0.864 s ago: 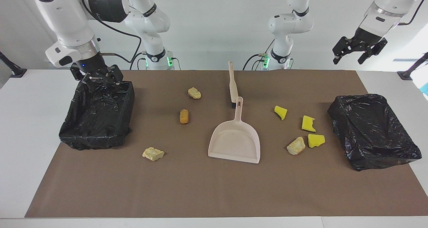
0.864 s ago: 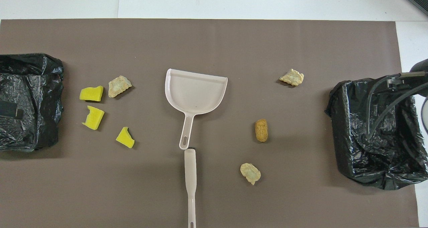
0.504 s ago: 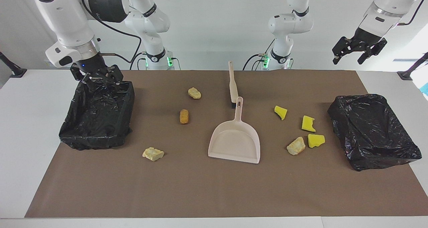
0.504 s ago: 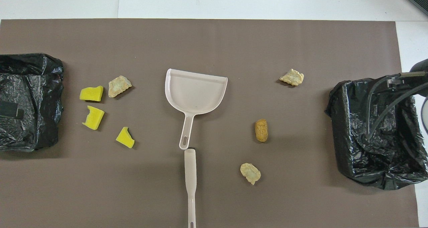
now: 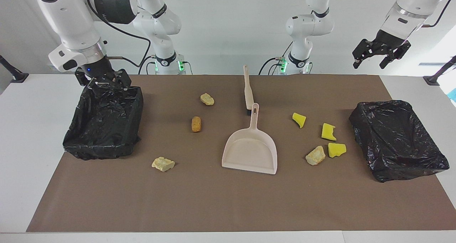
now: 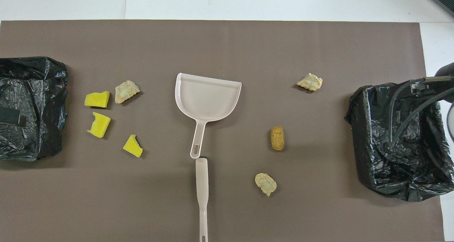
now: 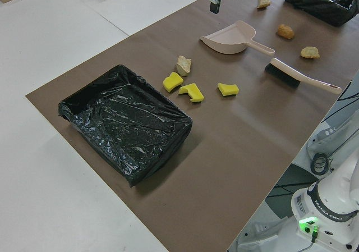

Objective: Sweep and dump trash in bin

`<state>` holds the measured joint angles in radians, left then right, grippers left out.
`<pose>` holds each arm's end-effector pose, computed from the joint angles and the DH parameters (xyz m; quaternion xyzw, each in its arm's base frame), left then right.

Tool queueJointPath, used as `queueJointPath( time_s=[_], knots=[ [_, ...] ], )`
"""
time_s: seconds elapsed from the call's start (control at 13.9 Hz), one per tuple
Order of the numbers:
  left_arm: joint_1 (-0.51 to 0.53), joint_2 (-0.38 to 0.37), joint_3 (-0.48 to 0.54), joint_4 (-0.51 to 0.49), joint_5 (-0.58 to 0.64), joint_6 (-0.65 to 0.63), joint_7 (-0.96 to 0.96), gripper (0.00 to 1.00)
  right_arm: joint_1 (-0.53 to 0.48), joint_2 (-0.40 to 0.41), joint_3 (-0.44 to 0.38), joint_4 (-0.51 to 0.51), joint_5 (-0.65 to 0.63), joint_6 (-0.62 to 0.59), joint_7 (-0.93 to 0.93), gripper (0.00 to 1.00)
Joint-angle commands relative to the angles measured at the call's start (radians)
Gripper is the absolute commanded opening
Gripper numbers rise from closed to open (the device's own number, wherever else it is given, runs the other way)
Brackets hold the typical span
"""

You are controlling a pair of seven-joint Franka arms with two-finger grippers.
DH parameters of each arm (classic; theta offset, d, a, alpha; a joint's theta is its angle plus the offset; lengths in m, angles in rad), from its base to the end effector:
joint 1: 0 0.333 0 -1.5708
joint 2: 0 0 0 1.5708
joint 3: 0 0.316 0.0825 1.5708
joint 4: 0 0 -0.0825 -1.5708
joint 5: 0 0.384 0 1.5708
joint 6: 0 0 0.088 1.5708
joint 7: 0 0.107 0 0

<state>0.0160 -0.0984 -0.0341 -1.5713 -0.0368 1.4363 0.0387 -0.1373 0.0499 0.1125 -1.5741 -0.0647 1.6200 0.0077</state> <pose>0.5090 -0.0146 0.6651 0.9992 -0.0304 -0.0182 0.0168 0.5731 -0.0224 0.5995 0.9995 -0.0147 -0.0021 0.0295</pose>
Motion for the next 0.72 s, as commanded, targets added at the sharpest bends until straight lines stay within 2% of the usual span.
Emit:
queueJointPath(
  time_s=[0.0,0.14,0.43,0.65],
  knots=[
    [-0.074,-0.079,0.010,-0.114,-0.029,0.010,-0.035,1.00,-0.008,-0.015,0.001,-0.011,0.020,-0.002,-0.015,1.00],
    [-0.169,-0.116,0.008,-0.189,-0.029,0.029,-0.120,1.00,-0.008,-0.015,0.001,-0.011,0.020,-0.002,-0.015,1.00],
    [-0.351,-0.227,0.008,-0.404,-0.060,0.125,-0.236,1.00,-0.008,-0.015,0.001,-0.011,0.022,-0.002,-0.015,1.00],
    [-0.493,-0.230,0.008,-0.511,-0.084,0.212,-0.336,1.00,-0.008,-0.015,0.001,-0.011,0.022,-0.002,-0.015,1.00]
  ],
)
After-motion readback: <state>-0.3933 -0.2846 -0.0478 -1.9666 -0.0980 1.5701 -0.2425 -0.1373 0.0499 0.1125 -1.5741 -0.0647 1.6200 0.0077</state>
